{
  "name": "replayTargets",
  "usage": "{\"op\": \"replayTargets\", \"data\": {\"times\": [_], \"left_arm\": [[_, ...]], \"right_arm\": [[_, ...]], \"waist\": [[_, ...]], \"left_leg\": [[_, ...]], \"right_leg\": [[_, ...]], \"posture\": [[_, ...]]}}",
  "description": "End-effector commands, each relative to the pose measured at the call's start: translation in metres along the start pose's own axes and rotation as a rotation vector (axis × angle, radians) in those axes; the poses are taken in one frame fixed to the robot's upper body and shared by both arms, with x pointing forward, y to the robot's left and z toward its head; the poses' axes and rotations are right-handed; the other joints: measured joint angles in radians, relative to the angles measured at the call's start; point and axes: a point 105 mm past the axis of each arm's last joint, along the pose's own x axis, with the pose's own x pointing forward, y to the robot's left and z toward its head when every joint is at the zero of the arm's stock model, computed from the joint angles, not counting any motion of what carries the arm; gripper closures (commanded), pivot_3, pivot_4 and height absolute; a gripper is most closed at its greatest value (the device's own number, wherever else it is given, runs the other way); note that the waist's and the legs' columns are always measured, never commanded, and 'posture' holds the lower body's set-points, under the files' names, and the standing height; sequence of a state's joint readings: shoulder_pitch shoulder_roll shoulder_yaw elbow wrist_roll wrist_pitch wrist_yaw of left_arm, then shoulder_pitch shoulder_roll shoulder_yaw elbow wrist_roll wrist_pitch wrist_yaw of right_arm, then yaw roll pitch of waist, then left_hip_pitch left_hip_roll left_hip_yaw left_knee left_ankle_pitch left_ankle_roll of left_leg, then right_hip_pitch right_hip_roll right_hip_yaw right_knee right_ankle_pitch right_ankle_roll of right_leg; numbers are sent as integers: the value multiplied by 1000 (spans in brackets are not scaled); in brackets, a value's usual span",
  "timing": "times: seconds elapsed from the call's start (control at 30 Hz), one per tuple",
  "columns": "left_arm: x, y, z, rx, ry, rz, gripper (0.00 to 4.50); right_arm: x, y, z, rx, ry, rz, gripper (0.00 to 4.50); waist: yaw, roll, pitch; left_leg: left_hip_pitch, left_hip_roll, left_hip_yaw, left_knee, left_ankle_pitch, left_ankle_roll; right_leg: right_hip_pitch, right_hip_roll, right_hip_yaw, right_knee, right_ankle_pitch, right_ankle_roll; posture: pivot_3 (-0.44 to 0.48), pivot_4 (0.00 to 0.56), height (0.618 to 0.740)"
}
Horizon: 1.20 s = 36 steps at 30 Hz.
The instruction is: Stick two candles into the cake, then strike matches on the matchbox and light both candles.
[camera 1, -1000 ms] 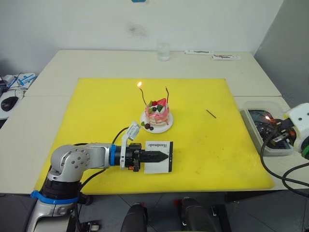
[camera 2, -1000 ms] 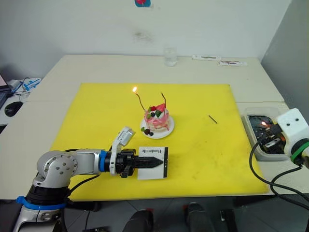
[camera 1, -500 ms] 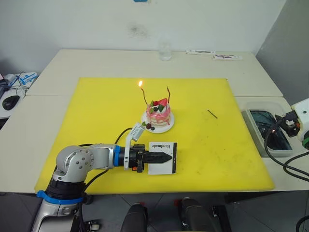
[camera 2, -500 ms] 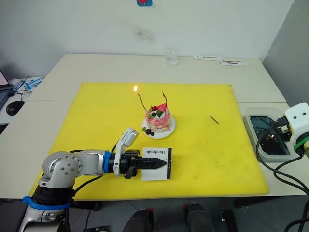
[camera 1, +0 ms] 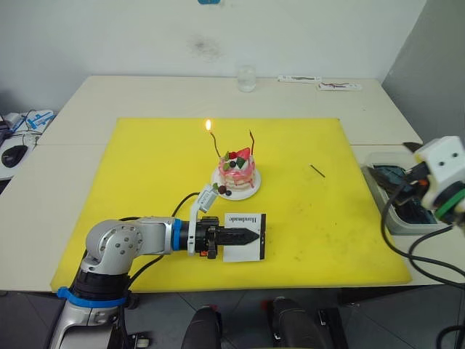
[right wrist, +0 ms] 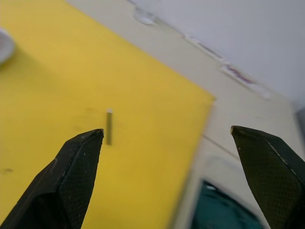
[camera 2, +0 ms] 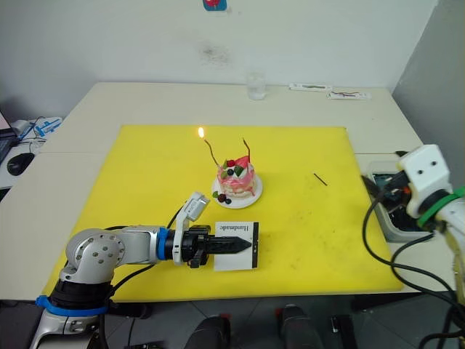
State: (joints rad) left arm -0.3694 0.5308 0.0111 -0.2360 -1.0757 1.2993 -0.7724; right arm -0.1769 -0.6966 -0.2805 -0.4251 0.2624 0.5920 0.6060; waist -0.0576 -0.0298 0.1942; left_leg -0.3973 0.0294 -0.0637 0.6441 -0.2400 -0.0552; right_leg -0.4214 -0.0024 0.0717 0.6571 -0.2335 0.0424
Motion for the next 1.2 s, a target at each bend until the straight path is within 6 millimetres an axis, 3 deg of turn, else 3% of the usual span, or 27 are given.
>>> {"op": "replayTargets", "data": {"times": [0.03,0.27,0.47,0.67,0.77,1.13,1.2], "left_arm": [[-1,-5,8,35,-25,-13,4500],[-3,-4,13,47,-42,2,4500],[-6,-5,13,50,-50,13,4500],[-7,-5,13,53,-59,24,4500],[-7,-5,13,53,-64,29,4500],[-9,-4,14,57,-71,39,4500],[-9,-4,14,57,-71,41,4500]], "right_arm": [[17,11,0,30,-23,26,29],[68,21,-10,102,-14,11,29],[94,15,-24,158,46,-33,29],[107,15,-36,209,87,-57,29],[112,17,-41,225,106,-73,606],[112,24,-47,233,139,-73,4455],[110,27,-45,238,135,-56,4455]], "waist": [[1,0,0],[1,0,0],[1,0,0],[0,0,0],[0,0,0],[1,0,0],[1,0,0]], "left_leg": [[0,0,0,0,0,0],[-1,0,0,0,0,0],[-1,0,0,-1,0,0],[-1,0,0,-1,0,0],[-1,0,0,-1,0,0],[-1,0,0,0,0,0],[-1,0,0,0,0,0]], "right_leg": [[0,0,0,0,0,0],[0,0,0,0,0,0],[-1,0,0,0,3,5],[-1,0,0,0,3,5],[-1,0,0,0,3,5],[0,0,0,1,4,6],[0,0,0,1,4,6]], "posture": [[0,150,740],[0,150,740],[0,150,740],[0,150,740],[0,150,740],[0,150,740],[0,150,740]]}}
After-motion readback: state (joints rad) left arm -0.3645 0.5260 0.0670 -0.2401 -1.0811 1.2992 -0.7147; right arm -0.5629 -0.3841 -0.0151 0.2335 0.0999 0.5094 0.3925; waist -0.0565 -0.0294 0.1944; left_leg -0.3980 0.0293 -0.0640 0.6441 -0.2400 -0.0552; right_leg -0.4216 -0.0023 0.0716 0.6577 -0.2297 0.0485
